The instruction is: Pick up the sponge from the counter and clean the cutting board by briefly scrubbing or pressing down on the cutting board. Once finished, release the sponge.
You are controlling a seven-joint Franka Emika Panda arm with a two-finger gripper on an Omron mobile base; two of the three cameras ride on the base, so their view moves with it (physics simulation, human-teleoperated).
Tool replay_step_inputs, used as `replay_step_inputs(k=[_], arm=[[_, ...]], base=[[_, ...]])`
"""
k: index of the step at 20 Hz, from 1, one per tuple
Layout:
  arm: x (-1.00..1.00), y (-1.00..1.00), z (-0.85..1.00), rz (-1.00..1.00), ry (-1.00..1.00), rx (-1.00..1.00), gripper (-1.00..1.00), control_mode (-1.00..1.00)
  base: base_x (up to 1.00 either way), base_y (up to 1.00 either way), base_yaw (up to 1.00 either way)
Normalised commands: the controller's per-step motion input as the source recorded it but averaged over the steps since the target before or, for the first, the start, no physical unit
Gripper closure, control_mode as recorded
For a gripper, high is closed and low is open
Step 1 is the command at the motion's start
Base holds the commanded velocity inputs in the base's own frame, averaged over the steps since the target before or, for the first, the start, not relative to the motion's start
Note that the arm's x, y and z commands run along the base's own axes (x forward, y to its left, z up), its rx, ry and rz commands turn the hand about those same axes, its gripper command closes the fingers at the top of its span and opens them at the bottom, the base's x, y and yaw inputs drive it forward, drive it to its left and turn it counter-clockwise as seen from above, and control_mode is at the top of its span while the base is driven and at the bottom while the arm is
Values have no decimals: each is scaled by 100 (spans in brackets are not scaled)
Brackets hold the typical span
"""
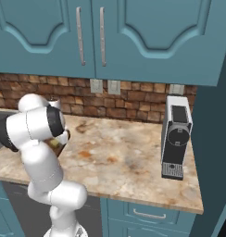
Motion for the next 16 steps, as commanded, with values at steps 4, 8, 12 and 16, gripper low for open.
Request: replay_step_inputs(k=[4, 8, 12, 16], arm=[[52, 0, -2, 0, 0, -3, 100, -100], [49, 0, 0, 0, 0, -3, 100, -100], [40, 0, 0, 0, 0, -3, 100, -100], [13, 6, -8, 0, 0, -3, 100, -100]], base=[[0, 0, 0], [0, 0, 0], [0, 0, 0], [0, 0, 0]])
